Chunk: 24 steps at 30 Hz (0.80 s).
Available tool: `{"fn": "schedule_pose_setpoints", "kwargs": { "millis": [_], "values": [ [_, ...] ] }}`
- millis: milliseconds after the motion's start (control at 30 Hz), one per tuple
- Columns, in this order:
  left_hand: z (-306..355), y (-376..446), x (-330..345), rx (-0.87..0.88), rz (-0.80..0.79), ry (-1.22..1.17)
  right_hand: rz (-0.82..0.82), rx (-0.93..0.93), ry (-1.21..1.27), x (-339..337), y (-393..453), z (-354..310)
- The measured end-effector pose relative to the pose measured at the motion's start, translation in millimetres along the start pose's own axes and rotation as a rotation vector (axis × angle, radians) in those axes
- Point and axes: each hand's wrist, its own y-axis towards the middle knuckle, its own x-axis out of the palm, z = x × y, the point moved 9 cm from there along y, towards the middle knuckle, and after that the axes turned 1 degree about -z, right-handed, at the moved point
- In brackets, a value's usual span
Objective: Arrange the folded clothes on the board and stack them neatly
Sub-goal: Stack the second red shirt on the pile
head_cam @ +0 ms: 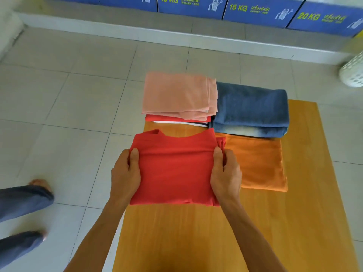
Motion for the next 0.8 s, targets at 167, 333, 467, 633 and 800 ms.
{"fn": "schedule_pose_setpoints", "kwargs": {
  "millis": [167, 333, 467, 633, 800],
  "values": [
    [94, 89, -13, 0.156, 0.094, -0.068, 0.058, -0.133, 0.047, -7, 92, -87],
    [152, 181, -5, 0.185, 0.112, -0.092, 0.105, -0.179, 0.05, 9, 183, -143],
    [148, 234, 15, 0.097, 0.079, -0.085, 0.101, -0.129, 0.024, 35, 232, -136],
    [113, 255, 52, 0.004, 0.012, 0.05, 0.002, 0.019, -0.068, 69, 252, -83],
    [98, 251, 58, -0.017, 0.048, 0.051, -0.004, -0.003, -0.093, 72, 255, -77]
  ]
}}
